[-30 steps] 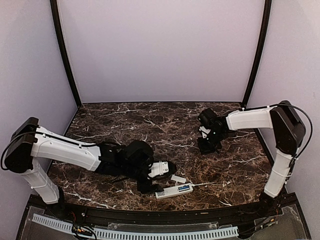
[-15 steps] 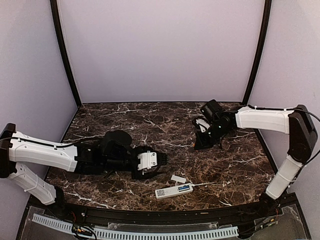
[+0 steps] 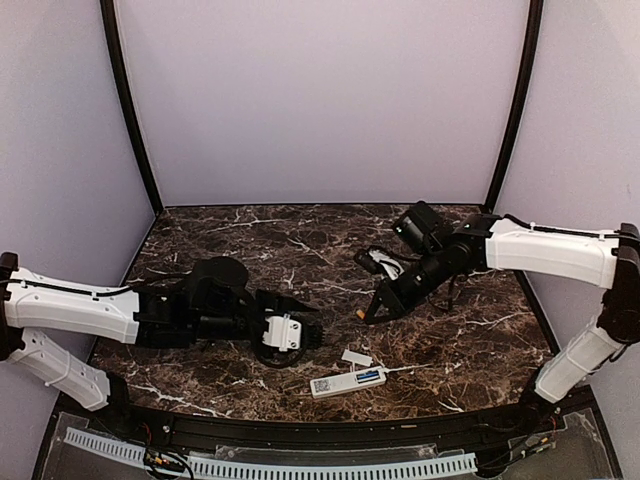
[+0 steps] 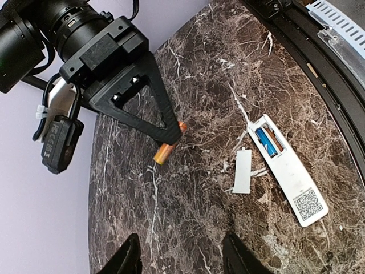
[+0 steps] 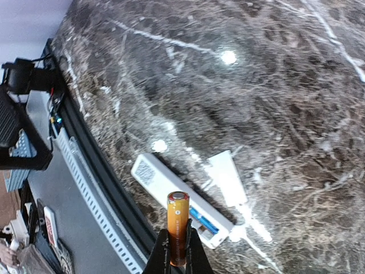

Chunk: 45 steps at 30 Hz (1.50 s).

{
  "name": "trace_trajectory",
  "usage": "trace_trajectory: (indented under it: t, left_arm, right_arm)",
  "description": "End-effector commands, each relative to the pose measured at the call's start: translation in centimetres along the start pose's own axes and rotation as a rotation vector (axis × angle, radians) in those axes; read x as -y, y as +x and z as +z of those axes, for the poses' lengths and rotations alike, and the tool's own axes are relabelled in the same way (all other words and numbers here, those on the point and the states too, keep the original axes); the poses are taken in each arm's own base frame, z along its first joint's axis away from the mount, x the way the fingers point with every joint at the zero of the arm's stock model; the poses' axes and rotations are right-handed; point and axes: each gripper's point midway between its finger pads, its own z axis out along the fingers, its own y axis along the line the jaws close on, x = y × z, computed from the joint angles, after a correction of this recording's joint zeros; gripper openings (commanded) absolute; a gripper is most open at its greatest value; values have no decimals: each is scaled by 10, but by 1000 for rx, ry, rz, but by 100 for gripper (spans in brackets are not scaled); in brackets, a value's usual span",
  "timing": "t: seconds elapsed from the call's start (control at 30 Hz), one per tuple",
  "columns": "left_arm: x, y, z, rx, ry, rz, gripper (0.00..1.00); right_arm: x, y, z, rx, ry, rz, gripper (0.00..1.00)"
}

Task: Load the batteries into the remote control

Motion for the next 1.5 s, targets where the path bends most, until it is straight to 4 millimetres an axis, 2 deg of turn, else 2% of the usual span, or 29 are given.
trace_trajectory:
  t: [0.0, 0.3, 0.47, 0.57, 0.8, 1.07, 1.27, 1.47]
  left_arm:
    - [11, -7, -10, 44, 60, 56, 47]
    - [21, -31, -6, 129, 116, 81, 45]
    - [41, -30, 2, 116, 182, 130, 39]
    - [38, -33, 6, 116, 154, 148, 38]
    - [35, -33, 10, 111, 135, 148, 34]
    - [33, -29, 12, 91, 123, 142, 20]
    - [27, -33, 12, 98, 98, 120, 2]
    - [24, -31, 11, 87, 76, 79, 0]
  right_arm:
    - [-46, 14, 0, -35, -152, -82, 0]
    - [-96, 25, 16, -99, -282, -208, 0]
    - [-106, 25, 21, -109, -307, -224, 0]
    - [-113, 23, 22, -103, -330, -235, 0]
    - [-119, 25, 26, -117, -341, -246, 0]
    - [-122, 23, 26, -115, -348, -255, 0]
    - [-121, 21, 28, -114, -345, -255, 0]
    - [-121, 20, 27, -102, -337, -254, 0]
